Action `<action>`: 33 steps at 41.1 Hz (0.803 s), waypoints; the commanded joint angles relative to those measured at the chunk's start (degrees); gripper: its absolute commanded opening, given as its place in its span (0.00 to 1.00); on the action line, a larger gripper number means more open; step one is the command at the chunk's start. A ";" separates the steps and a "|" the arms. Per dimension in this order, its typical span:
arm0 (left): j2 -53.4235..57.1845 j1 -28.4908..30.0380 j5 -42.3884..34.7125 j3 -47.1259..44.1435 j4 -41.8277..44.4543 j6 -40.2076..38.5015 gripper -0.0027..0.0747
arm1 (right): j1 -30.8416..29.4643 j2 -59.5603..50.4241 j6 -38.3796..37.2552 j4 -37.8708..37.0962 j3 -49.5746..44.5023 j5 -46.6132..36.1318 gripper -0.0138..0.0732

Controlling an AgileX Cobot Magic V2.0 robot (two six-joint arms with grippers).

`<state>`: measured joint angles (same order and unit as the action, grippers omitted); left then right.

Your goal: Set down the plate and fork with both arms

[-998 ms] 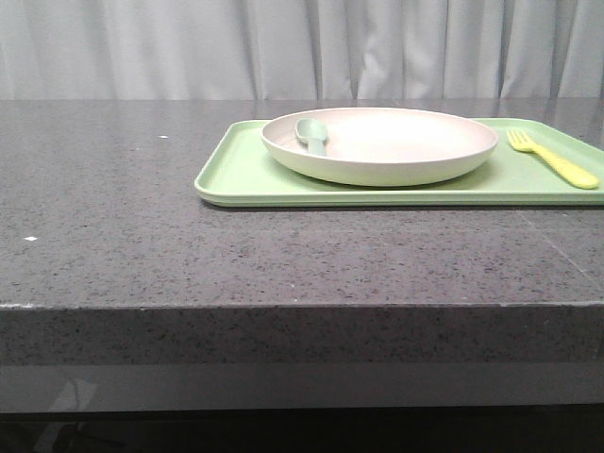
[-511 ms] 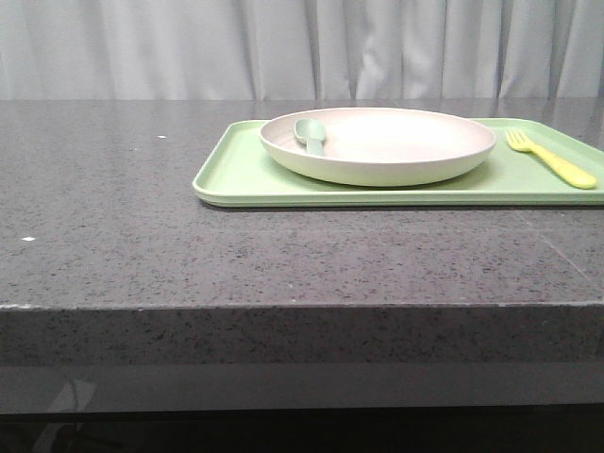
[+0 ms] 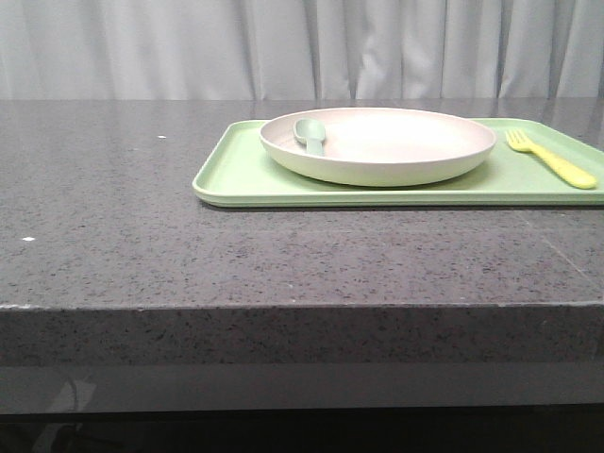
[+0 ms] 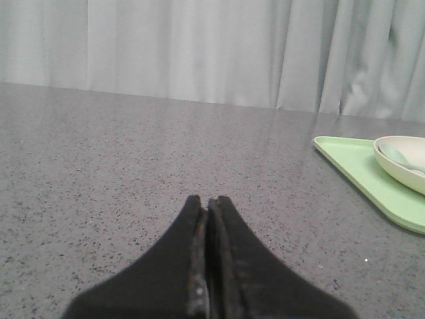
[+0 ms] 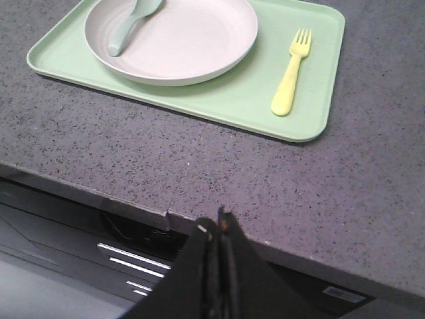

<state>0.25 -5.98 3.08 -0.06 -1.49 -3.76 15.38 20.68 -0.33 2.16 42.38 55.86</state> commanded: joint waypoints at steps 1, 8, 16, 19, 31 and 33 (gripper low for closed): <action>1.40 -0.39 -6.33 -0.56 0.00 -0.59 0.01 | -0.02 0.58 0.33 -0.19 1.31 -4.27 0.08; 1.40 -0.39 -7.72 -0.56 0.00 -0.49 0.01 | -0.02 0.58 0.33 -0.19 1.31 -4.27 0.08; 1.40 1.53 -8.94 -0.56 0.00 -0.48 0.01 | -0.02 0.58 0.33 -0.19 1.31 -4.27 0.08; 1.40 2.20 -8.94 -0.56 -0.31 -0.48 0.01 | -0.02 0.58 0.33 -0.19 1.31 -4.27 0.08; 1.40 2.20 -8.94 -0.56 -0.31 -0.48 0.01 | -0.02 0.58 0.33 -0.19 1.31 -4.27 0.08; 1.40 2.20 -8.94 -0.56 -0.31 -0.48 0.01 | -0.02 0.58 0.33 -0.19 1.31 -4.27 0.08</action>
<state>0.25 -3.77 -0.89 -0.06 -1.49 -3.76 15.38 20.68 -0.33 2.16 42.38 55.86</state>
